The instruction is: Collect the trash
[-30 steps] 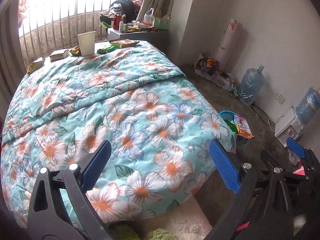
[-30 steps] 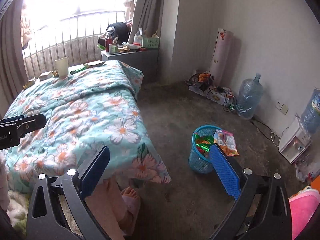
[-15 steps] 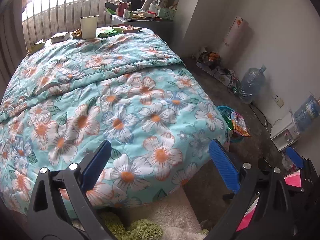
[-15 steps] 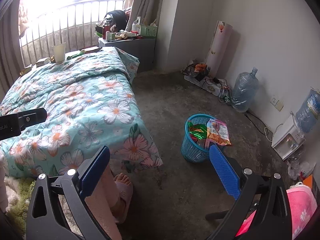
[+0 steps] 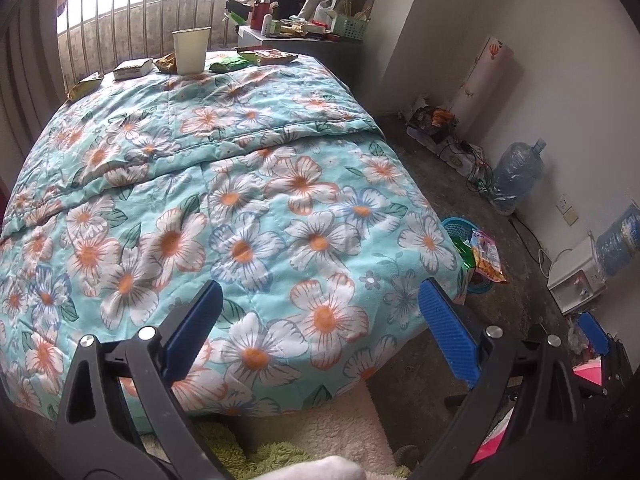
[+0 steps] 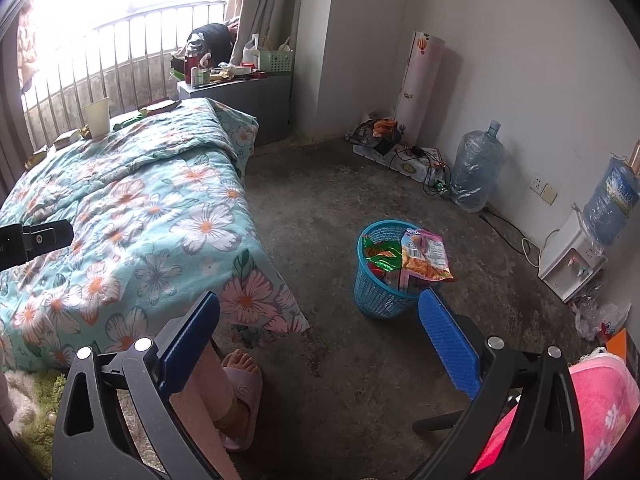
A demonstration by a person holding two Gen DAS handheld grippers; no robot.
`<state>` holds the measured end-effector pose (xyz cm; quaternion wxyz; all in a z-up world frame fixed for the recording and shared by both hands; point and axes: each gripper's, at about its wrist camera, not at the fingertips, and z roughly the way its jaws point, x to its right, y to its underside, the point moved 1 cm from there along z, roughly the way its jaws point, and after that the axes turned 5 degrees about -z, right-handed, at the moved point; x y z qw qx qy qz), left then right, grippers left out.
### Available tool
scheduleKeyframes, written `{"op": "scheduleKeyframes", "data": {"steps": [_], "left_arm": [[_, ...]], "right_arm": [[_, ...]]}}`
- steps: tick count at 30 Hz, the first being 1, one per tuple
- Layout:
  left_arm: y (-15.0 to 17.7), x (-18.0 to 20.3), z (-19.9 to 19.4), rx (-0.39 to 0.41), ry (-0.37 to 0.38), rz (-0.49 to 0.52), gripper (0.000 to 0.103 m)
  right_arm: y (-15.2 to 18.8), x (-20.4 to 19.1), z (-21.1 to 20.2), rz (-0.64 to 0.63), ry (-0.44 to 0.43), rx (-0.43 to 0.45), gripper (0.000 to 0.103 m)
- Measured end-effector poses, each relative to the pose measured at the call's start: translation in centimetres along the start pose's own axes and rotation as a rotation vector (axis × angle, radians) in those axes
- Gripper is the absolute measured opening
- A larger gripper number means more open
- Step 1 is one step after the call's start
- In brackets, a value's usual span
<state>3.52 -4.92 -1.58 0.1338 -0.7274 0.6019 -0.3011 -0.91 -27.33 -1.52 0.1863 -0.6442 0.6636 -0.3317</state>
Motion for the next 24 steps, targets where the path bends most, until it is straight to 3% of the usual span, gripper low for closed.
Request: {"op": "scheduleKeyframes", "data": {"steps": [11,24], "left_arm": [[-0.4,0.4,-0.4,0.021,-0.056,0.034,0.094],[0.3,1.7,-0.4,0.017,-0.109,0.056,0.094]], "right_arm": [[-0.2,0.4,0.6,0.036,-0.041,-0.007,0.097],[0.7,1.2,0.2,-0.013,-0.055,0.016,0.097]]}}
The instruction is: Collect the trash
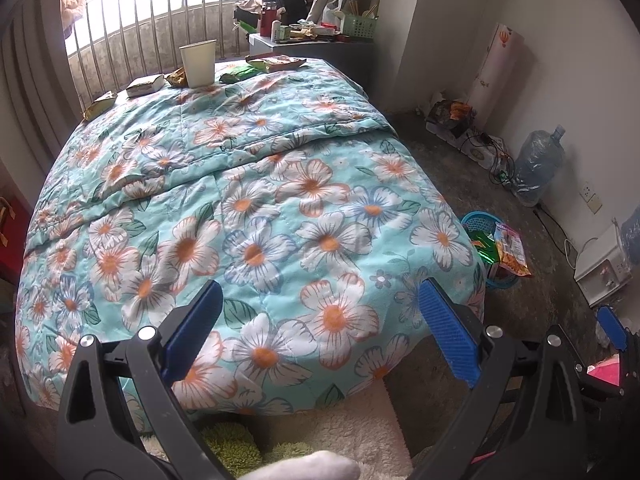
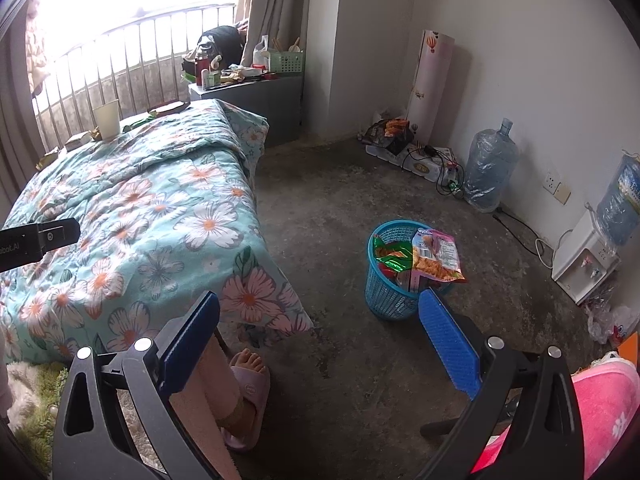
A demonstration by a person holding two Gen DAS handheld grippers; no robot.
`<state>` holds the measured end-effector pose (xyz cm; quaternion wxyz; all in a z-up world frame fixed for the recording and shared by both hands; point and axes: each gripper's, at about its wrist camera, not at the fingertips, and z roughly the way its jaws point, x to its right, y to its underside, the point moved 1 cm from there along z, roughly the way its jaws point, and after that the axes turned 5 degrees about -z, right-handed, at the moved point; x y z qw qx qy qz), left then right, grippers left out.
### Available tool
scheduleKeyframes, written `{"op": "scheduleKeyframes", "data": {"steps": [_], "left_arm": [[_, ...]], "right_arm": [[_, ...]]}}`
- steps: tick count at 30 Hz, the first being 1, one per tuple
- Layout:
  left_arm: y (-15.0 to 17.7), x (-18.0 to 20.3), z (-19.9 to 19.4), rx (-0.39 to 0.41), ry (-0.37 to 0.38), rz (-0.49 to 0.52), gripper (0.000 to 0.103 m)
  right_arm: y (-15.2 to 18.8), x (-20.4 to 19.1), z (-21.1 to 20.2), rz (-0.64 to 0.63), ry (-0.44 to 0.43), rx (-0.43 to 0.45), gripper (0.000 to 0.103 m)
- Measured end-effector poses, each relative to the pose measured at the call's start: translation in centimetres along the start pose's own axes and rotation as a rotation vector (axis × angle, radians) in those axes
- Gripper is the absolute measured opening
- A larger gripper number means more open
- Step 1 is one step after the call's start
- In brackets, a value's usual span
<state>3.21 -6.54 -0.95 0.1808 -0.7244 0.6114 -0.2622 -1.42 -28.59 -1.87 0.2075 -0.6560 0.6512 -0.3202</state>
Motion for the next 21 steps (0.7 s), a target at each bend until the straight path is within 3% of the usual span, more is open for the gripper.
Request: {"op": "scheduleKeyframes", "data": {"steps": [21], "left_arm": [[0.26,-0.39,0.38,-0.019,-0.011,0.029,0.094]], "right_arm": [[-0.14,0.37,0.34,0.016,-0.023,-0.010,0.097]]}}
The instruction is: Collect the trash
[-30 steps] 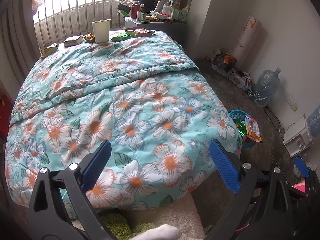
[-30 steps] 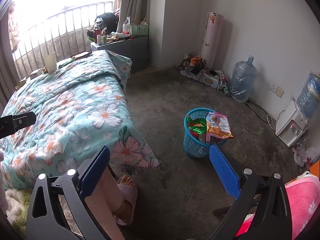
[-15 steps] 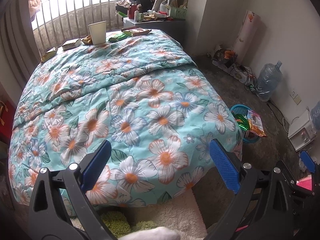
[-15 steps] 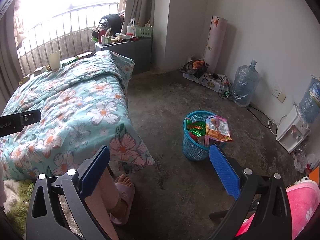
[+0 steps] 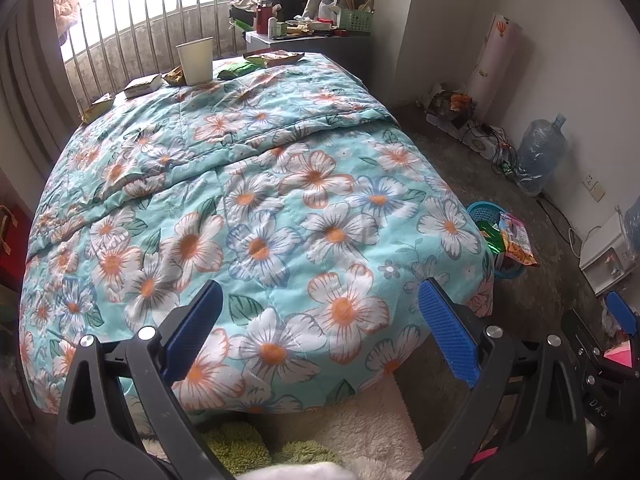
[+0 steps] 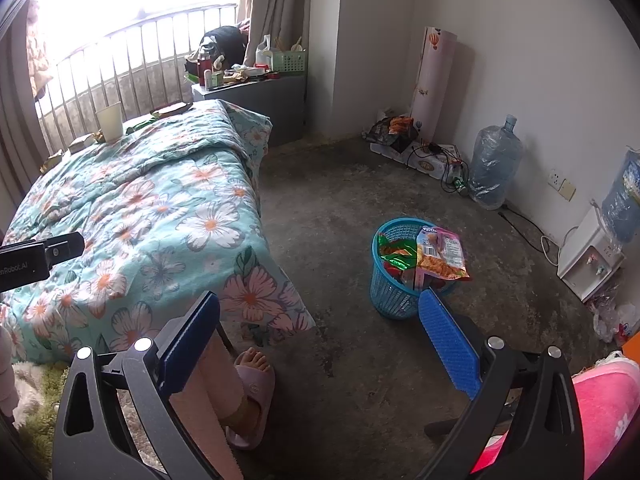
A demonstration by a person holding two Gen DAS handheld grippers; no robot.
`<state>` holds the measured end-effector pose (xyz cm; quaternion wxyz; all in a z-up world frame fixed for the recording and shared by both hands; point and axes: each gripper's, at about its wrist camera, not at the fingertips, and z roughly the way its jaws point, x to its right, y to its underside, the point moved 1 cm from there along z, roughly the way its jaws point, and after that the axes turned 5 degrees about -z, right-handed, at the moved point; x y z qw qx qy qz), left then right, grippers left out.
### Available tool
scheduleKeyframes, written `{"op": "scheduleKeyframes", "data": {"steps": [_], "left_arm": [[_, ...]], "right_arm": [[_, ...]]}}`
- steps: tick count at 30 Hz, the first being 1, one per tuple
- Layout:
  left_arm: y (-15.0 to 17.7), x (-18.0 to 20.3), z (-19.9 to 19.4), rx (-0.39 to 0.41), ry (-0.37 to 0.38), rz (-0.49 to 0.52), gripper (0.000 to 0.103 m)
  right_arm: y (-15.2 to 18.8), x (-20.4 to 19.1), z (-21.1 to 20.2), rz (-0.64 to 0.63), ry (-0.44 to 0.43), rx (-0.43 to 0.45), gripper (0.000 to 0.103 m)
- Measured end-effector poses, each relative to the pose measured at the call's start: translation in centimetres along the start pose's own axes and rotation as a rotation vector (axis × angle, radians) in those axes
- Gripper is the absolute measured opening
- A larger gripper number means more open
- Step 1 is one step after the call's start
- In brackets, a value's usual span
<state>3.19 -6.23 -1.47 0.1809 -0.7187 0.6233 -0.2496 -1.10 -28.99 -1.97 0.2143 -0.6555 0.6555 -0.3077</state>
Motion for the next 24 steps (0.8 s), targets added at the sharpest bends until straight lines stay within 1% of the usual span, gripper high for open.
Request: {"op": "scheduleKeyframes", "data": {"steps": [9,16,24], "left_arm": [[0.3,0.4,0.1,0.000,0.001,0.038,0.094],[0.3,0.2,-0.2,0.033,-0.029,0.079,0.094],[0.8,-0.7,-0.3,0.024,-0.057,0.086,0.094]], "right_arm": [[0.1,0.1,0.1,-0.001,0.013,-0.005,0.097],[0.0,0.8,0.0,0.011,0.031,-0.003,0.097],[0.2,1.7,-0.3,0.030,0.032,0.005,0.097]]}}
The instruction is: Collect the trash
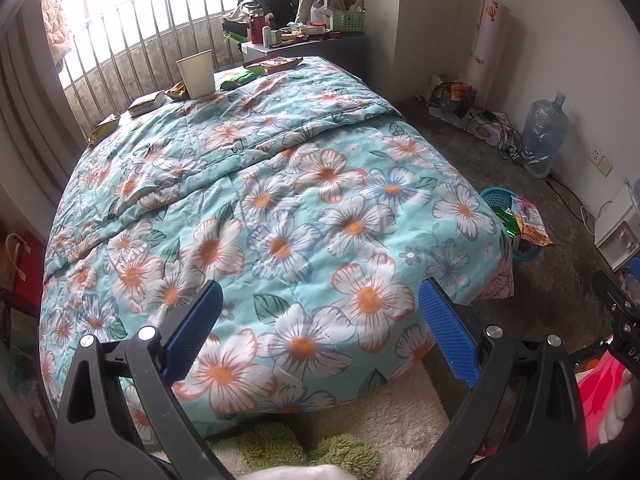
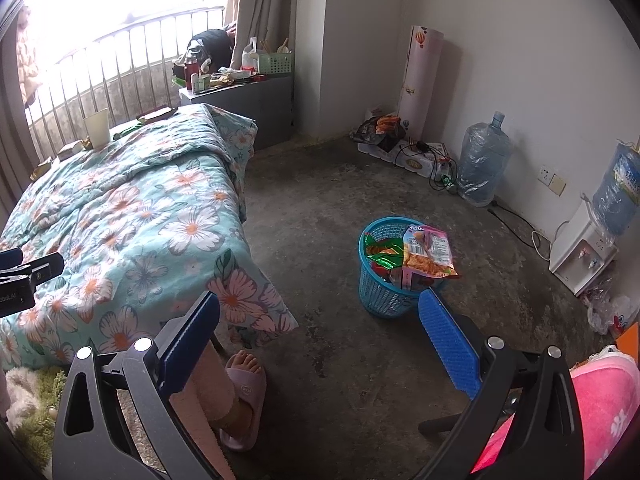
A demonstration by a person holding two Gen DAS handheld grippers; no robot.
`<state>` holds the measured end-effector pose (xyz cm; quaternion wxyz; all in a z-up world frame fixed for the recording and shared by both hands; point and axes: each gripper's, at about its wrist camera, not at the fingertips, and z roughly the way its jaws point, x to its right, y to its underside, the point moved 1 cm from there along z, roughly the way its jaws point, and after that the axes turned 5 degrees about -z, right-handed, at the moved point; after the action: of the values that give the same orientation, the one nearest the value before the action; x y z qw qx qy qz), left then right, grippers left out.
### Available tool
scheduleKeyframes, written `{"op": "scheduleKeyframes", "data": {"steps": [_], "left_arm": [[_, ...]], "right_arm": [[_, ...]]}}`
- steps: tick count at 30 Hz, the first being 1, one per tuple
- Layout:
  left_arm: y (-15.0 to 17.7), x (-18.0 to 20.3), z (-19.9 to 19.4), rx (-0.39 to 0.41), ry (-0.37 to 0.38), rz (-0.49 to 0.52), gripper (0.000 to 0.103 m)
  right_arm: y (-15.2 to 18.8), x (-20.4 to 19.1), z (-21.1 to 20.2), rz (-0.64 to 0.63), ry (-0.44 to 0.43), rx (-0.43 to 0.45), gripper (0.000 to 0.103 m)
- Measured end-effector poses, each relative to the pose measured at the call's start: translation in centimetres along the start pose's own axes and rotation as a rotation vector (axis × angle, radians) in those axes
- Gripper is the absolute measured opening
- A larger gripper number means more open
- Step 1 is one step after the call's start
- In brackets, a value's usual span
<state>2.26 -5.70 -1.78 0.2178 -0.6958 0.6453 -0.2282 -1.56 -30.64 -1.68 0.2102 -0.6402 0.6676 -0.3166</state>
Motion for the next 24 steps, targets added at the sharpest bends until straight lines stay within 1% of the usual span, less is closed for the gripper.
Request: {"op": "scheduleKeyframes", "data": {"steps": [10,24], "left_arm": [[0.2,-2.4,-0.8,0.012,-0.025,-0.061,0.094],[0.3,-2.6,-0.9,0.013,-0.024,-0.065,0.094]], "right_arm": [[-0.1,0.1,-0.2,0.004,-0.008,0.007,0.097],[-0.3,-0.5,-0.4,-0.010,-0.004,0.008,0.097]]}}
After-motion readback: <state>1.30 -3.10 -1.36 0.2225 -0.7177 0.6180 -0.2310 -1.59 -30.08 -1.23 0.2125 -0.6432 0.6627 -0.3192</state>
